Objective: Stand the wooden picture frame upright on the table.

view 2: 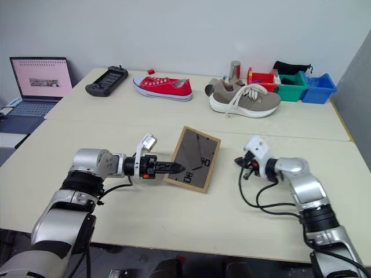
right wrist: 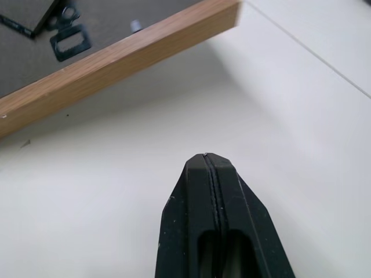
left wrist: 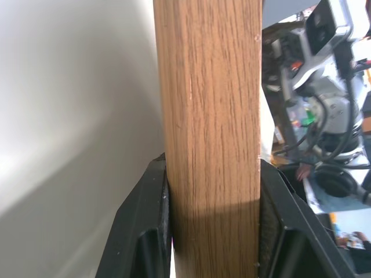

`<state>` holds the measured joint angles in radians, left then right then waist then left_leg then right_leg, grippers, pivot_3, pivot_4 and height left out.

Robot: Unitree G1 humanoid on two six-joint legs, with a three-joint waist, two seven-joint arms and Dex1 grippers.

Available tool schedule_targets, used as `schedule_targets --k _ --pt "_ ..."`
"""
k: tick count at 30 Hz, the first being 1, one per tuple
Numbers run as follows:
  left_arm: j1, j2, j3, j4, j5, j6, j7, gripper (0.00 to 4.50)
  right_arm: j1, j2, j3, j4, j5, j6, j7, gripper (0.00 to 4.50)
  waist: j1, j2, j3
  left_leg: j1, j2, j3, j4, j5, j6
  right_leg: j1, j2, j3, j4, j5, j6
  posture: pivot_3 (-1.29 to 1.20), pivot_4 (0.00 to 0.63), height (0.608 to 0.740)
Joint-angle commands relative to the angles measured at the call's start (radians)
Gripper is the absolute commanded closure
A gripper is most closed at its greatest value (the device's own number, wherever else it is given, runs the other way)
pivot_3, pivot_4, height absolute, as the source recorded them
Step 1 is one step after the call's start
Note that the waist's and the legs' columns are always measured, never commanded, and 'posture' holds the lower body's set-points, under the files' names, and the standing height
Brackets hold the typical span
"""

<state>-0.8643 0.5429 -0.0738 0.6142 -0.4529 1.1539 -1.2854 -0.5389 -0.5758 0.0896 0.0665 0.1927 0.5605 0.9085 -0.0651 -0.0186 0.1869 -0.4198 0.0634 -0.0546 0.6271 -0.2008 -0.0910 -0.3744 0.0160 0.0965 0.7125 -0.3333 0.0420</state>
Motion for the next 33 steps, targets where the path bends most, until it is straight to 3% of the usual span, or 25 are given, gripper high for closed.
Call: schedule_targets --k 1,7,9,18,23,33 --pt "-0.003 0.002 0.113 -0.166 -0.086 0.06 0.071 3.14 -0.118 -0.025 -0.116 -0.11 0.227 0.257 0.081 3.83 -0.005 0.0 0.001 0.0 0.0 0.0 0.0 0.0 0.0 0.0 0.0 0.0 0.0 0.0 0.0 0.0 0.15 0.74" --pt "0.023 -0.039 0.197 -0.253 -0.136 0.079 0.185 3.14 -0.276 0.018 -0.143 -0.134 0.377 0.438 0.063 2.28 -0.01 0.0 0.001 -0.001 0.0 -0.001 0.0 0.0 0.0 -0.001 0.0 0.0 0.0 0.0 0.0 0.0 0.15 0.74" --pt "0.041 -0.05 0.209 -0.29 -0.153 0.081 0.208 3.14 -0.329 0.082 -0.134 -0.108 0.399 0.464 0.021 1.83 -0.009 0.0 0.001 -0.001 0.0 -0.001 0.0 0.0 0.0 0.0 0.0 -0.001 0.0 0.0 0.0 0.0 0.15 0.74" --pt "0.079 -0.066 0.236 -0.365 -0.217 0.091 0.276 3.14 -0.391 0.187 -0.042 0.027 0.302 0.35 -0.066 0.02 -0.012 0.0 0.001 -0.012 -0.001 -0.001 0.002 0.0 0.0 -0.012 -0.001 -0.001 0.001 0.0 0.0 0.0 0.15 0.74" --pt "0.089 -0.055 0.235 -0.371 -0.231 0.087 0.288 3.14 -0.385 0.194 -0.016 -0.012 0.329 0.355 -0.021 0.02 -0.013 0.0 0.001 -0.013 0.0 -0.001 0.001 0.0 0.0 -0.013 -0.001 -0.001 0.002 0.0 0.0 0.0 0.15 0.74" --pt "0.107 -0.032 0.232 -0.354 -0.239 0.068 0.304 3.14 -0.355 0.13 -0.082 -0.207 0.584 0.548 0.095 0.02 -0.011 0.0 0.001 -0.013 0.0 -0.001 0.001 0.0 0.0 -0.012 -0.001 -0.001 0.001 0.0 0.0 0.0 0.15 0.74"
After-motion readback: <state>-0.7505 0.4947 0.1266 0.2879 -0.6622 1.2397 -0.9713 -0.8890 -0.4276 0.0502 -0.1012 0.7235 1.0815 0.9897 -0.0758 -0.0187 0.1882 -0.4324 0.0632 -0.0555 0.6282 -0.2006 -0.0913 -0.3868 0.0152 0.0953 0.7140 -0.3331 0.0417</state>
